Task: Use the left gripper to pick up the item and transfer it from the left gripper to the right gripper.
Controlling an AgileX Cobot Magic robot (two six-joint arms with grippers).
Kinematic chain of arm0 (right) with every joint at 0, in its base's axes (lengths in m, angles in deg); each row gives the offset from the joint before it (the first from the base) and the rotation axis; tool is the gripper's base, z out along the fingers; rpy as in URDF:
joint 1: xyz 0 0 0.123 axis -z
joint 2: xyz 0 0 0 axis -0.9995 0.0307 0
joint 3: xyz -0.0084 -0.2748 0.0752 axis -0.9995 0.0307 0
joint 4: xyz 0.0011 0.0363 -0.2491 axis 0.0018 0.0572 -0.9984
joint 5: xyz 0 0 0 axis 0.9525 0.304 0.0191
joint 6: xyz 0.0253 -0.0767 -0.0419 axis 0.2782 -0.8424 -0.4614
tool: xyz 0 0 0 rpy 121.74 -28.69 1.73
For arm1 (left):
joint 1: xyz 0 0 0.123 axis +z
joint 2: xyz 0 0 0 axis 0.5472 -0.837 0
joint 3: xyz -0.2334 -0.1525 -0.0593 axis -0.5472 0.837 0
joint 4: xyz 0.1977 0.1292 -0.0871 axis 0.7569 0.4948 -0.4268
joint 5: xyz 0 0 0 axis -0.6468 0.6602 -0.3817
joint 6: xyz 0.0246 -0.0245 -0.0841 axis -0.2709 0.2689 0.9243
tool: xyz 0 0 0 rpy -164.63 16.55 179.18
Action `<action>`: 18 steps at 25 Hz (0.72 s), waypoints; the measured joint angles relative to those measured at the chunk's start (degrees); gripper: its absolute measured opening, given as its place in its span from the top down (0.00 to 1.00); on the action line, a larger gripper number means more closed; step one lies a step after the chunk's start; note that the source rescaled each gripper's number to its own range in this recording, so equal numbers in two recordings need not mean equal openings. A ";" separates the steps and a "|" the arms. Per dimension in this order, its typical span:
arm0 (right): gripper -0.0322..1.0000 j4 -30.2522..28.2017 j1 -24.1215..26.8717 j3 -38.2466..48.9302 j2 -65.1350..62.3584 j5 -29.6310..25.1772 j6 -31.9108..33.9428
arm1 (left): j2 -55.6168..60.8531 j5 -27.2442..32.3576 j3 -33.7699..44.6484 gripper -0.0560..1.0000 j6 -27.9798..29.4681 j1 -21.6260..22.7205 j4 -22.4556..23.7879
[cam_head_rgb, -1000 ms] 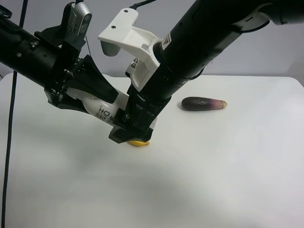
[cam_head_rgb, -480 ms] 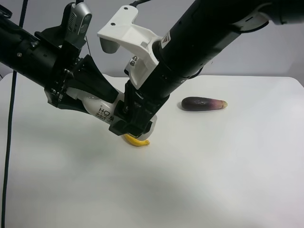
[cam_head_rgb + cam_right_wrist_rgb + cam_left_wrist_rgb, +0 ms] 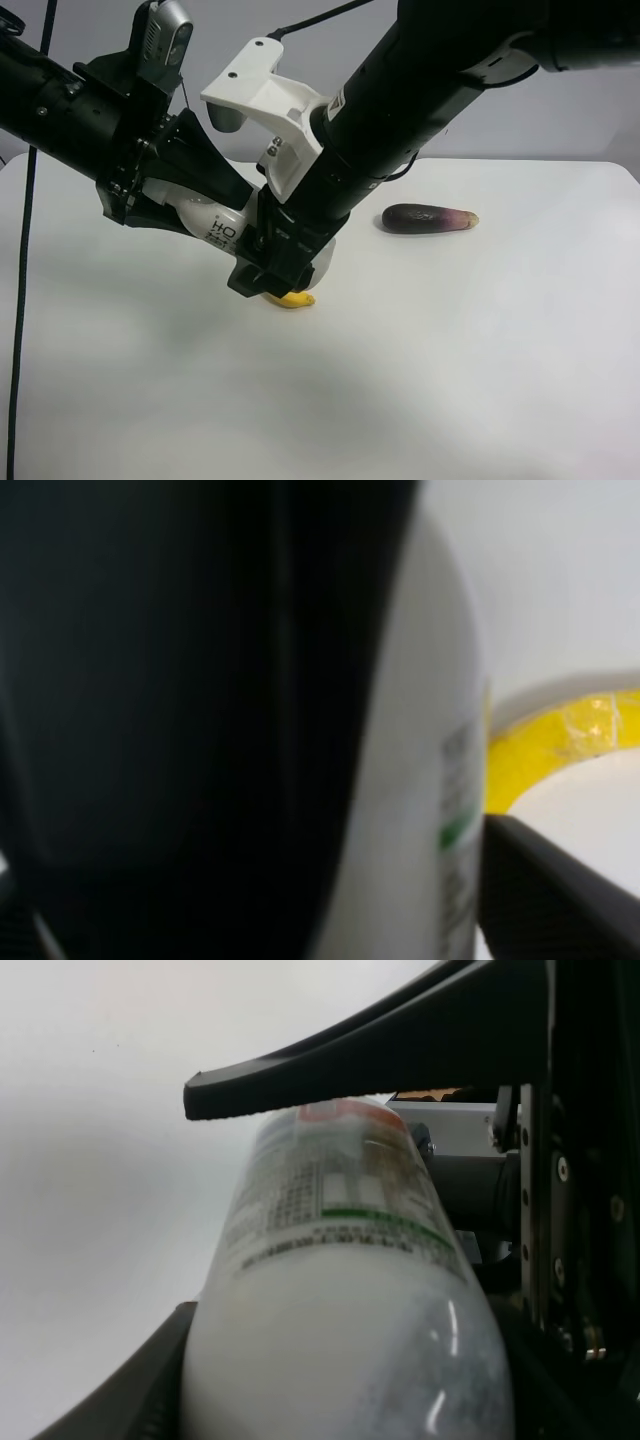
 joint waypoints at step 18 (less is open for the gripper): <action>0.97 0.84 0.00 0.00 -0.74 0.37 -0.20 | 0.04 -0.06 0.00 0.91 0.00 0.00 0.05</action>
